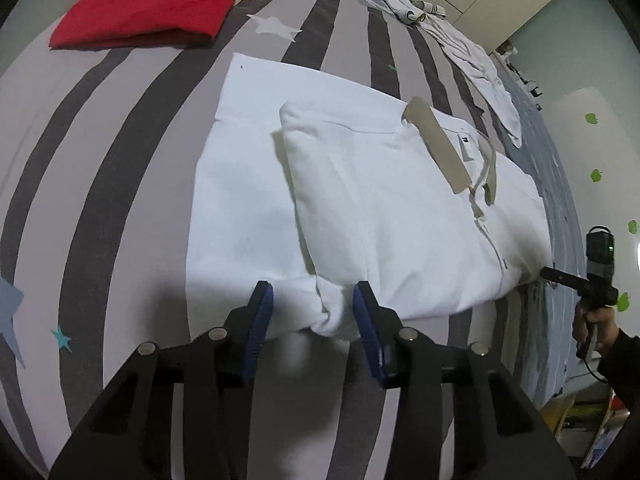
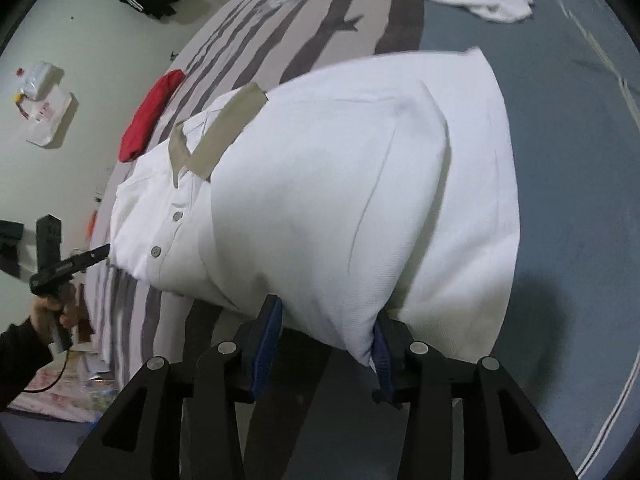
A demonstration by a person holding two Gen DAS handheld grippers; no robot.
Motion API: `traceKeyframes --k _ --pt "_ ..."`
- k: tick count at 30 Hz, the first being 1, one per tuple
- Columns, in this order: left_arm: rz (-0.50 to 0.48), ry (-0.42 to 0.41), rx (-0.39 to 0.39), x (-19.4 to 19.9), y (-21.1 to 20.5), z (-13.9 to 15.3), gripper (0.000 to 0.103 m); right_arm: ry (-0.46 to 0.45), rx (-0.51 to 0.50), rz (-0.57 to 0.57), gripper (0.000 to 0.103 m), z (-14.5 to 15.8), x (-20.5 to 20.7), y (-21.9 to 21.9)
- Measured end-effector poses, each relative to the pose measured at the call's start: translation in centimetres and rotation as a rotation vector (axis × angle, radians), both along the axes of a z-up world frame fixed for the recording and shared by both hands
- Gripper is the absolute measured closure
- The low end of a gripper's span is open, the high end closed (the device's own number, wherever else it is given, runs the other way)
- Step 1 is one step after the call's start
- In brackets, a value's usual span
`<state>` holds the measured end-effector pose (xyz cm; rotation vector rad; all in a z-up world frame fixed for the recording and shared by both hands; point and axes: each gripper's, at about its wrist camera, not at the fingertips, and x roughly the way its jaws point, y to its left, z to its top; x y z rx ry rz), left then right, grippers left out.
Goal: Fold clothes
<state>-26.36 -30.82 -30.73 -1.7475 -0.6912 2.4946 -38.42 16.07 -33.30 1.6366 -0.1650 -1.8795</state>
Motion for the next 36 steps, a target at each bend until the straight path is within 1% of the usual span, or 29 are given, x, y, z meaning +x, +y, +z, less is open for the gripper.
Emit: traceKeyframes --k 1,2,3,4,5,6,7,9,10,11,12,13,14,15,16,17,19,20,22,25,27,28,30,31,32,34,35,36 --pt "-0.002 0.004 0.005 0.1 -0.1 0.1 0.064 -0.01 -0.008 0.001 0.074 -0.3 -0.1 0.4" --pt "0.018 0.024 0.025 0.3 -0.5 0.5 0.064 -0.017 -0.013 0.0 0.079 -0.3 -0.3 0.7" --pt "0.039 0.044 0.046 0.5 -0.8 0.9 0.064 -0.025 -0.02 -0.002 0.079 -0.4 -0.4 0.9" --pt "0.06 0.065 0.066 0.7 -1.2 1.4 0.06 -0.03 -0.023 -0.003 0.081 -0.3 -0.5 1.0" --pt "0.061 0.074 0.062 0.7 -1.1 1.5 0.056 -0.03 -0.023 0.001 0.081 -0.3 -0.5 1.0" --pt "0.059 0.082 0.055 0.6 -0.9 1.6 0.049 -0.027 -0.022 0.007 0.081 -0.2 -0.6 0.9" --pt "0.058 0.09 0.049 0.5 -0.7 1.7 0.046 -0.024 -0.02 0.012 0.08 -0.2 -0.6 0.8" --pt "0.005 0.056 0.037 -0.1 0.2 0.8 0.045 -0.016 -0.018 0.017 0.08 -0.3 -0.6 0.6" --pt "-0.027 0.035 0.039 -0.6 0.9 0.2 0.045 -0.014 -0.019 0.018 0.078 -0.4 -0.5 0.6" --pt "-0.063 0.014 0.018 -0.8 1.6 -0.4 0.045 -0.011 -0.021 0.018 0.077 -0.4 -0.5 0.5" --pt "-0.102 -0.001 -0.008 -0.9 2.3 -0.7 0.052 -0.008 -0.022 0.019 0.077 -0.5 -0.5 0.5" --pt "-0.123 0.0 -0.029 -0.9 2.7 -0.8 0.072 0.004 -0.014 0.032 0.077 -0.5 -0.4 0.3" --pt "-0.109 0.007 -0.016 -0.7 2.3 -0.8 0.079 0.017 -0.003 0.05 0.077 -0.5 -0.3 0.2" --pt "-0.093 0.014 0.0 -0.5 1.8 -0.8 0.083 0.026 0.006 0.065 0.077 -0.5 -0.2 0.3" --pt "-0.073 0.022 0.026 -0.2 1.3 -0.5 0.086 0.028 0.008 0.071 0.08 -0.6 -0.2 0.4" --pt "-0.07 0.037 0.04 0.3 0.8 0.0 0.087 0.028 0.007 0.073 0.084 -0.6 -0.2 0.6" --pt "-0.083 0.052 0.038 0.7 0.4 0.8 0.09 0.029 0.002 0.078 0.089 -0.6 -0.4 1.2" --pt "-0.075 0.057 0.067 0.9 0.0 1.3 0.09 0.026 -0.006 0.082 0.092 -0.4 -0.4 1.5" --pt "-0.065 0.047 0.071 1.0 -0.7 1.7 0.092 0.019 -0.028 0.088 0.093 0.0 -0.5 2.1" --pt "-0.065 -0.008 0.025 0.9 -1.6 0.7 0.092 0.009 -0.039 0.103 0.093 0.5 -0.5 2.8" --pt "-0.05 -0.053 -0.012 0.3 -1.3 -0.6 0.092 -0.009 -0.03 0.099 0.093 -0.1 -0.5 3.2" --pt "-0.047 -0.055 -0.038 0.2 -1.3 -0.7 0.092 -0.022 -0.02 0.092 0.093 -0.7 -0.6 3.3" --pt "-0.049 -0.059 -0.066 -0.1 -1.1 -1.0 0.092 -0.034 -0.006 0.092 0.092 -1.4 -0.4 3.1" --pt "-0.042 -0.061 -0.064 -0.1 -1.1 -1.1 0.092 -0.029 0.002 0.096 0.092 -1.5 -0.3 3.0" --pt "-0.034 -0.068 -0.058 -0.1 -1.1 -1.2 0.092 -0.025 0.005 0.096 0.092 -1.5 -0.3 3.0" --pt "-0.033 -0.072 -0.085 0.0 -1.1 -1.0 0.092 -0.022 0.021 0.099 0.092 -1.3 -0.1 3.4" --pt "-0.035 -0.075 -0.104 0.1 -1.1 -0.8 0.092 -0.021 0.03 0.101 0.09 -1.2 0.0 3.6" --pt "-0.028 -0.065 -0.105 0.2 -1.1 -0.4 0.092 -0.019 0.039 0.103 0.088 -1.1 0.2 3.9"
